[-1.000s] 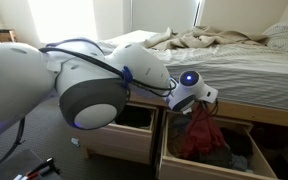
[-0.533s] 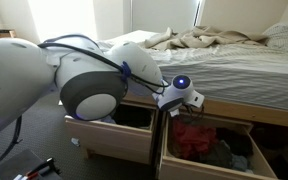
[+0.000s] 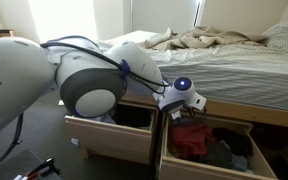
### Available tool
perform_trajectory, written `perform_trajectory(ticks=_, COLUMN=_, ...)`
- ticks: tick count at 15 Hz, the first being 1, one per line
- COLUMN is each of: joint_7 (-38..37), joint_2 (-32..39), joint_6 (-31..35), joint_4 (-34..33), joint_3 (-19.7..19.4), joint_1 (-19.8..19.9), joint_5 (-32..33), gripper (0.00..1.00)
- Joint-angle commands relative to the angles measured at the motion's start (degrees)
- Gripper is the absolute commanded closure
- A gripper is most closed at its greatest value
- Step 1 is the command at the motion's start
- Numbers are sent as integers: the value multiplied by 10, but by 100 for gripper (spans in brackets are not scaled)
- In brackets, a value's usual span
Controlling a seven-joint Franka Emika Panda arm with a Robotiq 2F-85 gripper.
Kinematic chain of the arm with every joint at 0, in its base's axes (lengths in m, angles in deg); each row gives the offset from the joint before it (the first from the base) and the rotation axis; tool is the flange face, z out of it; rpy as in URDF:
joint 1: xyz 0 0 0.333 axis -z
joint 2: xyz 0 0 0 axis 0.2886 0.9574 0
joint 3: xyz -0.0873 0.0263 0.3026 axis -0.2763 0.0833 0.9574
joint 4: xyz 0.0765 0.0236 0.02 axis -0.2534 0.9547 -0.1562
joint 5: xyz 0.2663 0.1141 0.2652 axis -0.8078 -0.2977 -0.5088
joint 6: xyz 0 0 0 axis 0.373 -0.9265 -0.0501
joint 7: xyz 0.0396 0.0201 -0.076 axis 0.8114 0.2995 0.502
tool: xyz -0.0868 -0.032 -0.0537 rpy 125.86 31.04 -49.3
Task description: Pick up the orange cloth from the first drawer, put it in the second drawer on the right and close the second drawer.
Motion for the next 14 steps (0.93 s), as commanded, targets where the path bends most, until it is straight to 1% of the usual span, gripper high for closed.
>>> perform_trajectory(ticks=1, joint_7=-30, joint_2=-21, joint_6=7, joint_4=10, joint_3=-155, joint_1=-69, joint_5=-34, gripper=26)
perform_trajectory(ticks=3, joint_7=-52, joint_2=-16, joint_6=9, joint_4=17, joint_3=-244, joint_1=-105, joint_5=-44, gripper=12)
perform_trajectory(ticks=4, joint_7=-87, joint_2=-18, joint_6=10, joint_4=30, joint_3=-286, joint_1=-120, joint_5=-19, gripper=6)
perform_trajectory(ticks=5, joint_7=-107, joint_2=-11, joint_6=1, joint_4=31, joint_3=-334, joint_1=-144, joint_5=-17, gripper=1)
perform_trajectory(ticks=6, joint_7=-102, joint_2=-8, joint_6=-34, joint_4=32, joint_3=-379, joint_1=-172, joint_5=-41, gripper=0)
perform_trajectory(ticks=7, joint_7=-87, joint_2=-10, joint_6=-57, joint_4=31, joint_3=-359, joint_1=-157, joint_5=-43, gripper=0)
perform_trajectory(ticks=8, joint_7=-74, joint_2=-1, joint_6=-29, joint_4=14, joint_3=-345, joint_1=-143, joint_5=-48, gripper=3)
perform_trajectory(ticks=9, joint_7=-76, joint_2=-1, joint_6=-41, joint_4=16, joint_3=-354, joint_1=-147, joint_5=-47, gripper=0)
perform_trajectory(ticks=11, joint_7=-77, joint_2=-1, joint_6=-49, joint_4=16, joint_3=-355, joint_1=-151, joint_5=-46, gripper=0)
perform_trajectory(ticks=12, joint_7=-107, joint_2=5, joint_6=-52, joint_4=24, joint_3=-410, joint_1=-193, joint_5=-33, gripper=0)
perform_trajectory(ticks=13, joint_7=-115, joint_2=5, joint_6=-64, joint_4=30, joint_3=-451, joint_1=-217, joint_5=-19, gripper=0)
perform_trajectory(ticks=14, joint_7=-134, joint_2=12, joint_6=-63, joint_4=34, joint_3=-500, joint_1=-242, joint_5=-9, gripper=0)
